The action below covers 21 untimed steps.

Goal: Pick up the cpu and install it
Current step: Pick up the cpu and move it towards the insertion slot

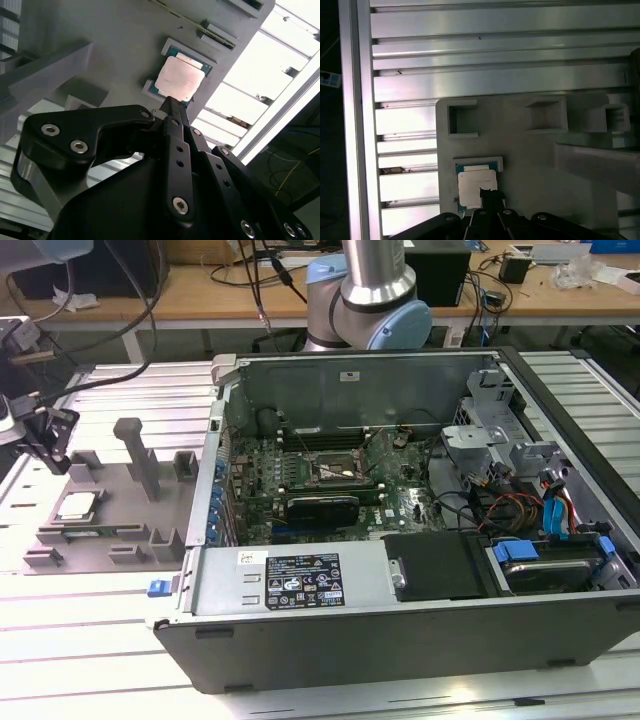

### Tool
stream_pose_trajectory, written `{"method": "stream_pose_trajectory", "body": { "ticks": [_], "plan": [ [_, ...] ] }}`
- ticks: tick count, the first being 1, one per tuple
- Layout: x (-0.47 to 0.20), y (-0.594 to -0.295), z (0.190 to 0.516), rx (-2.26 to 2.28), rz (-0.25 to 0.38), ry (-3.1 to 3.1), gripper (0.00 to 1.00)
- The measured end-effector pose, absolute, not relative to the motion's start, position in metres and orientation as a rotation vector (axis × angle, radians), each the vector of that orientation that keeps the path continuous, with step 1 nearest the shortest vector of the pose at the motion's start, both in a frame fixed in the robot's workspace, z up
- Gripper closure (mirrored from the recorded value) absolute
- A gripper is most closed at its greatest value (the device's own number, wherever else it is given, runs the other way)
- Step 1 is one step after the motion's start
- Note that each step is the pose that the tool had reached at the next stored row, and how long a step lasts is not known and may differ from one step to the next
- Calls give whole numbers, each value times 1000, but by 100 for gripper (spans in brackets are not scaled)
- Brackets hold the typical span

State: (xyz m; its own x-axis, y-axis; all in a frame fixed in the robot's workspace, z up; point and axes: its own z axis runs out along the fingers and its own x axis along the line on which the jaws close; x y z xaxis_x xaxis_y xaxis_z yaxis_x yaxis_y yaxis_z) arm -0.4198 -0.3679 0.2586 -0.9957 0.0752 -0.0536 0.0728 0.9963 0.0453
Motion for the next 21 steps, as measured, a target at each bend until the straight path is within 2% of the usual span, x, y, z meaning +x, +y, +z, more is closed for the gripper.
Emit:
{"method": "stream_pose_trajectory", "body": {
  "ticks": [6,21],
  "plan": [
    [-420,-369,253,114,49,3096,89],
    [-420,-379,221,53,50,3104,89]
  ]
}}
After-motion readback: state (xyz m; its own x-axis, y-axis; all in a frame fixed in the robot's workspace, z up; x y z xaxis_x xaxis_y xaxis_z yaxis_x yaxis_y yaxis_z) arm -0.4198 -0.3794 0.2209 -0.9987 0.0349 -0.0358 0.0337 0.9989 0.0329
